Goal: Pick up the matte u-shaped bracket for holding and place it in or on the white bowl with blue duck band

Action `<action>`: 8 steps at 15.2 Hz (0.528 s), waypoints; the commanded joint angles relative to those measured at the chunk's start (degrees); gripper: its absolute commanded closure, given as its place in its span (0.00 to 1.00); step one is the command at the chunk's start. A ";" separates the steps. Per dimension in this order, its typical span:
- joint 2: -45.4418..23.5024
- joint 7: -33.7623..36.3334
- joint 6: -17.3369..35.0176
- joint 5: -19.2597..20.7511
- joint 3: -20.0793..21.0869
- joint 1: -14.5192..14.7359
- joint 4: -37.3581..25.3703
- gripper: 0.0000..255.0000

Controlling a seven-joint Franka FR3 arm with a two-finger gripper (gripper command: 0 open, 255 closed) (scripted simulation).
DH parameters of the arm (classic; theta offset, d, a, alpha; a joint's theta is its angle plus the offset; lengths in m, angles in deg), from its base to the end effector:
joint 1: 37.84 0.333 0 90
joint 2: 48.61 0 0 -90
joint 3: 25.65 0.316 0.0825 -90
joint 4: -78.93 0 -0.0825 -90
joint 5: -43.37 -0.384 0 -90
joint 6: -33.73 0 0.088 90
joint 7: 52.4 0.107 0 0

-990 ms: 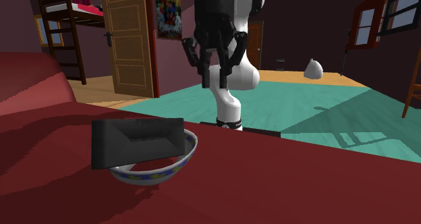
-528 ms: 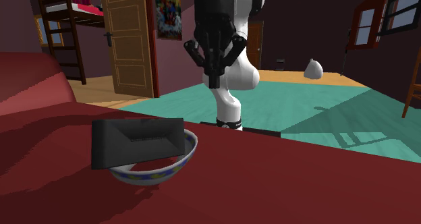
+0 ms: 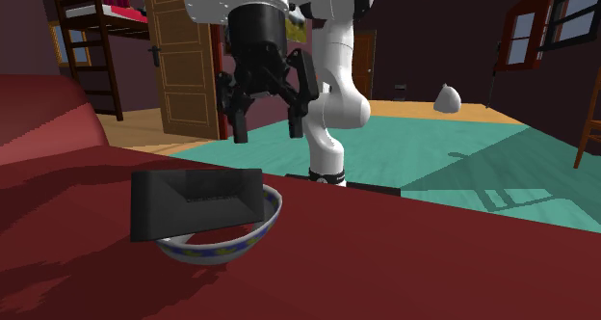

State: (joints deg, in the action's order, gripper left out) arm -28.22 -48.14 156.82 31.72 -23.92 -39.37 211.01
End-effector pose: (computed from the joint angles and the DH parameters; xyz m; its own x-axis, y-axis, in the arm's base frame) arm 0.4623 0.0110 0.5058 0.9682 -0.1793 0.1745 -0.1454 -0.9708 -0.1908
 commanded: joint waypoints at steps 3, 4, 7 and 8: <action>-3.03 -3.57 5.83 -4.19 -2.58 -0.06 0.91 0.00; -3.48 -3.66 6.61 -4.35 -2.50 0.04 1.22 0.00; -4.90 -3.95 8.92 -4.86 -2.26 0.35 2.09 0.00; -5.39 -4.05 9.69 -5.04 -2.18 0.45 2.35 0.00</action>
State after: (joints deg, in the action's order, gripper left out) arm -33.26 -51.94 165.72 26.89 -26.08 -38.98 212.92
